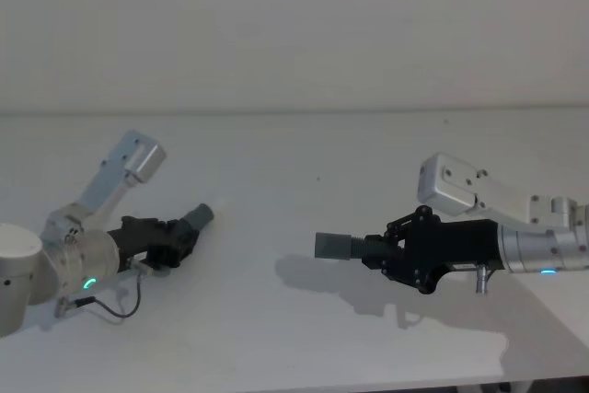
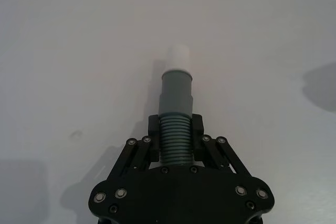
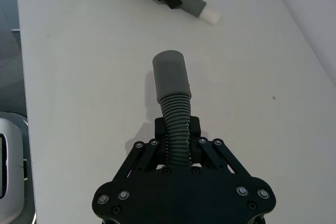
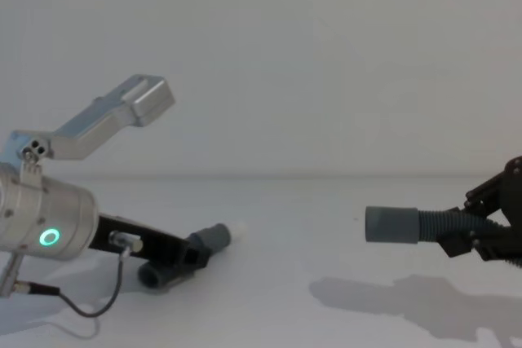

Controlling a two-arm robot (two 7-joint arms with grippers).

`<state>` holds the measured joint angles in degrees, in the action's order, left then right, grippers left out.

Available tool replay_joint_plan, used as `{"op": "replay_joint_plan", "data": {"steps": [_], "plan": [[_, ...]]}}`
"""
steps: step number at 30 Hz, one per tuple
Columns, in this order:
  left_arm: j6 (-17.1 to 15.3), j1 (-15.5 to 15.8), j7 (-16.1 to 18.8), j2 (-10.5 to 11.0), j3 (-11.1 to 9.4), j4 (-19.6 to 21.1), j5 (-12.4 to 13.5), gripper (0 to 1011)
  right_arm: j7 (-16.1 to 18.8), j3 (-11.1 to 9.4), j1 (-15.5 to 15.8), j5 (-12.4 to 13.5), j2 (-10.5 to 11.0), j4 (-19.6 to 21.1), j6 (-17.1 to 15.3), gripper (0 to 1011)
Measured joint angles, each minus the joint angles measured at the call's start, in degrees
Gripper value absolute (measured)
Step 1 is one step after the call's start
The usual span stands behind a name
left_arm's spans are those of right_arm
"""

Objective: Use both hands to pick up one end of the pipe from the table, align the ends, and insert them.

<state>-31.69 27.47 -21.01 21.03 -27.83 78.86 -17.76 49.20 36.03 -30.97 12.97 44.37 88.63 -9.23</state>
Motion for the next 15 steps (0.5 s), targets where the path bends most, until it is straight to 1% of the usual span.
{"op": "replay_joint_plan", "data": {"steps": [10, 11, 12, 13, 14, 15], "plan": [[2.8, 3.2, -5.9, 1.0, -1.7, -0.7, 0.1, 308, 0.0, 0.0, 0.0, 0.0, 0.0, 0.0, 0.0, 213], [3.3, 3.7, -7.1, 1.2, -1.9, -0.8, 0.0, 308, 0.0, 0.0, 0.0, 0.0, 0.0, 0.0, 0.0, 213], [3.4, 4.0, -7.4, 1.3, -2.1, -0.9, 0.0, 308, 0.0, 0.0, 0.0, 0.0, 0.0, 0.0, 0.0, 213], [3.9, 4.7, -8.7, 1.5, -2.4, -1.1, -0.1, 308, 0.0, 0.0, 0.0, 0.0, 0.0, 0.0, 0.0, 213], [3.9, 4.7, -8.7, 1.5, -2.4, -1.1, -0.1, 308, 0.0, 0.0, 0.0, 0.0, 0.0, 0.0, 0.0, 213], [4.3, 5.2, -9.8, 1.8, -2.7, -1.2, -0.2, 308, 0.0, 0.0, 0.0, 0.0, 0.0, 0.0, 0.0, 213]]}}
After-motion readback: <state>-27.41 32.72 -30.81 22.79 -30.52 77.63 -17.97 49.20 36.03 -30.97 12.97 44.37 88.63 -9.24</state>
